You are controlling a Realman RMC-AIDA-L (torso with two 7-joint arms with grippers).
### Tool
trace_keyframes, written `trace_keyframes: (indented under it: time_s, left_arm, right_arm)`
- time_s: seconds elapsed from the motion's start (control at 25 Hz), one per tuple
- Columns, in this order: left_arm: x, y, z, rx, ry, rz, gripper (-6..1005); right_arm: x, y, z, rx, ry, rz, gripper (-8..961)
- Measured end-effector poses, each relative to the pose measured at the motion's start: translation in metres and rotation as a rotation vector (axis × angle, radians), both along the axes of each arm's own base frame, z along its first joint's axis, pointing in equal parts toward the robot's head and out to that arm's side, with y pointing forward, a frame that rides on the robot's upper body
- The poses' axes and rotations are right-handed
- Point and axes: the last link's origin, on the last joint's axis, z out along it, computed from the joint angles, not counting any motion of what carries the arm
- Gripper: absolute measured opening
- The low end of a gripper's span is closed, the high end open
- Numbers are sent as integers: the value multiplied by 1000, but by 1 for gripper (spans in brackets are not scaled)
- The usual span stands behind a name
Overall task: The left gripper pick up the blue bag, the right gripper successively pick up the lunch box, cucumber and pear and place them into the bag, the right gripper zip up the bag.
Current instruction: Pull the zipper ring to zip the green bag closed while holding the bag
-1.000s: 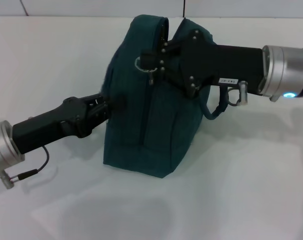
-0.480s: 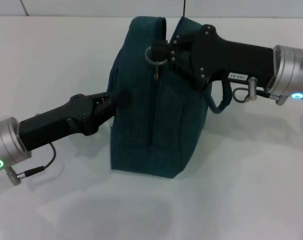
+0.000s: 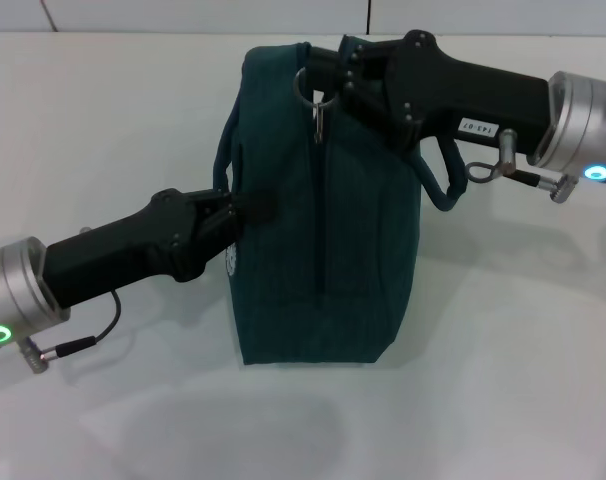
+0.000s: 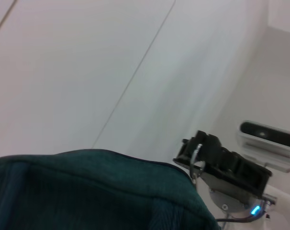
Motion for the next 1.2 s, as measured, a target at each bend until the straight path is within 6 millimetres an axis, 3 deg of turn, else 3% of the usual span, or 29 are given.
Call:
trace_keyframes:
  time_s: [0.48,1.2]
  left_arm:
    - [3,-1,-2,-15,-1,-22,60]
    - [6,-9,-11,-41,14,-69,79]
  right_arm:
    - [4,5,3,-109,38,-141,16]
    - [2,18,5,-82,23,-189,16]
